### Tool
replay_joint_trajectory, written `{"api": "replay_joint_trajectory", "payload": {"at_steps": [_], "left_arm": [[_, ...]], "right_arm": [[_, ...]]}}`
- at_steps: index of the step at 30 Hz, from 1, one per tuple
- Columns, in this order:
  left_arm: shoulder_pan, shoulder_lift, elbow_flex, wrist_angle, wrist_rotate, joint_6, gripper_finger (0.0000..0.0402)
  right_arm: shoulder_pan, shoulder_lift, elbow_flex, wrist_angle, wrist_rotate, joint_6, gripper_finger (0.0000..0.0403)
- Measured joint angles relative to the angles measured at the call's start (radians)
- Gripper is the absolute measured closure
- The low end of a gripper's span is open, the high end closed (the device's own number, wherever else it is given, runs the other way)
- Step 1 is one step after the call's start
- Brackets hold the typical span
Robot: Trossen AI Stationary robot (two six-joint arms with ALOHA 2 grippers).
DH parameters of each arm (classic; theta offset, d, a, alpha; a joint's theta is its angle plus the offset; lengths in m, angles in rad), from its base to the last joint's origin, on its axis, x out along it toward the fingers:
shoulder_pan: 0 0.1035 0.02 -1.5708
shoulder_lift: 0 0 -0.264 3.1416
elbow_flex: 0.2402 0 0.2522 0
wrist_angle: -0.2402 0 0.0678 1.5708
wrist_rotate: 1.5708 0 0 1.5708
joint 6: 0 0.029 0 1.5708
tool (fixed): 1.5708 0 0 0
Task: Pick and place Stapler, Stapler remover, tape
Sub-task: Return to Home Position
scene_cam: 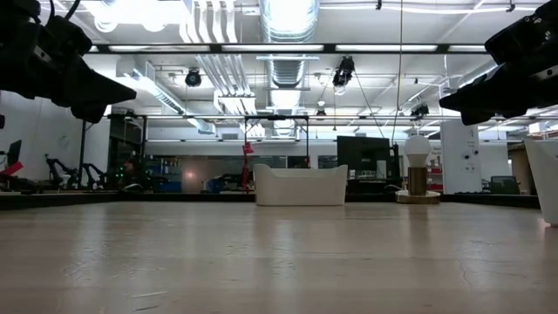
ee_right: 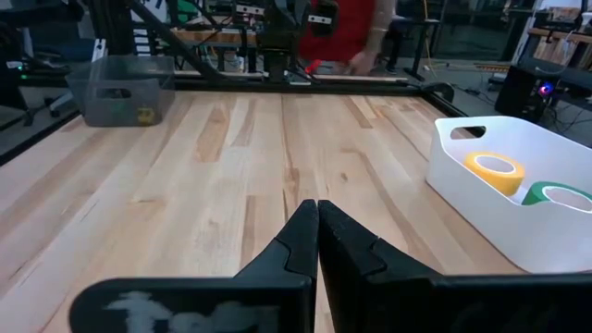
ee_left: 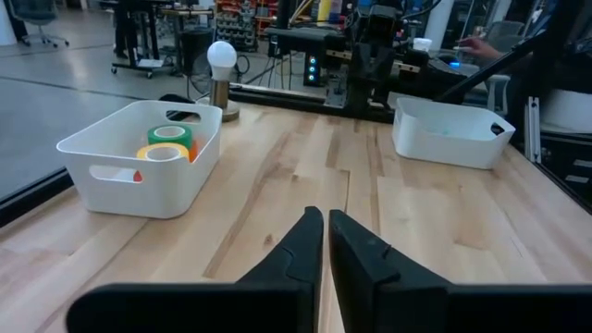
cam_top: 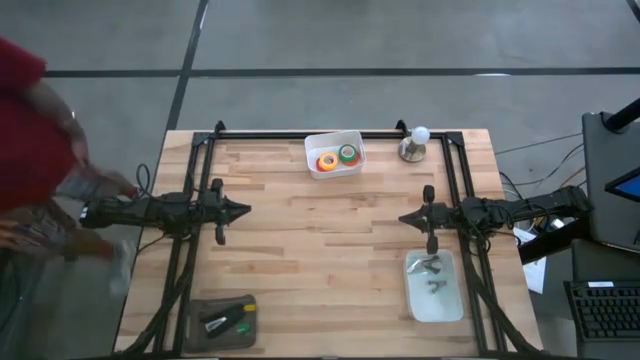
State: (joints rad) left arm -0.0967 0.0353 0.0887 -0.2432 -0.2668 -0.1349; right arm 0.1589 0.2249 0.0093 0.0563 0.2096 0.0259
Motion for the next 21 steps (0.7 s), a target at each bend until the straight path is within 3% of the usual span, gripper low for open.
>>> {"api": "replay_joint_trajectory", "payload": {"at_steps": [21], "left_arm": [[0.000,0.000,-0.001,0.000,0.000,0.000,0.0375]], "right_arm": [[0.000,0.000,0.000,0.000,0.000,-0.002,0.0394]]}}
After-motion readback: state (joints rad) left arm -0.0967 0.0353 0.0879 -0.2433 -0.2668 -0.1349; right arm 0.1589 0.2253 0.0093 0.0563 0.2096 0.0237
